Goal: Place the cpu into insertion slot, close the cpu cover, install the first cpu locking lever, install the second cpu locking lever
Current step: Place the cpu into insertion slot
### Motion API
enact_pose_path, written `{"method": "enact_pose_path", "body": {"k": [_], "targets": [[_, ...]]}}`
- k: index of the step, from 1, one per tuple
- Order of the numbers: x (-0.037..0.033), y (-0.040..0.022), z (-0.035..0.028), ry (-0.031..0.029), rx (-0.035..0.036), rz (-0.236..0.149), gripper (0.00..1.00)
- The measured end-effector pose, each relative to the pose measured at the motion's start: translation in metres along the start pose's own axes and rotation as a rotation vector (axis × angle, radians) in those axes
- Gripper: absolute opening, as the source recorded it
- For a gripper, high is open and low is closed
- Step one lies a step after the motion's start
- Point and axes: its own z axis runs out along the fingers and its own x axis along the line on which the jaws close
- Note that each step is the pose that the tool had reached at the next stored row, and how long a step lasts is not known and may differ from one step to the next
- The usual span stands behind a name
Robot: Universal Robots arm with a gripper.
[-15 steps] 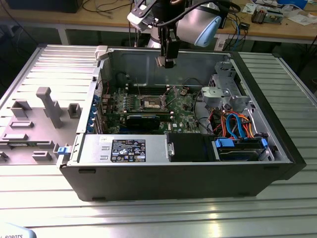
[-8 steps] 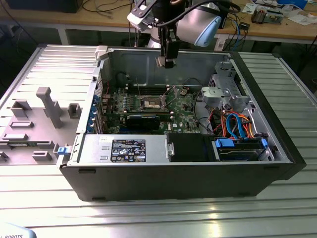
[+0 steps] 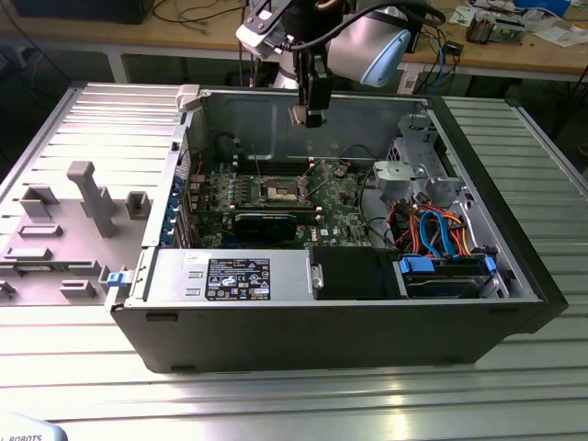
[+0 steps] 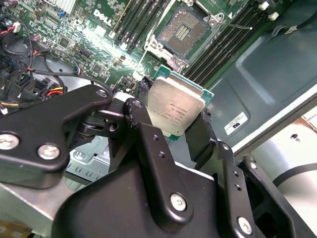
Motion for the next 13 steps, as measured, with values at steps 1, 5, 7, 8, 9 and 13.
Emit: {"method": "enact_pose_path", "body": {"k": [1, 5, 7, 8, 9, 13], "targets": [[0.0, 0.0, 0.0002, 0.0, 0.0, 0.0, 0.54], [0.0, -0.0001, 0.0016, -0.0001, 0.0, 0.0, 0.54], [-0.0001, -0.0002, 0.0026, 0.0, 0.0, 0.0, 0.54], [-0.0001, -0.0002, 0.0027, 0.0, 0.0001, 0.0, 0.54], [-0.0001, -0.0003, 0.0029, -0.0001, 0.0, 0.0, 0.54], [-0.0001, -0.0003, 0.0035, 0.0, 0.0001, 0.0, 0.54]]}}
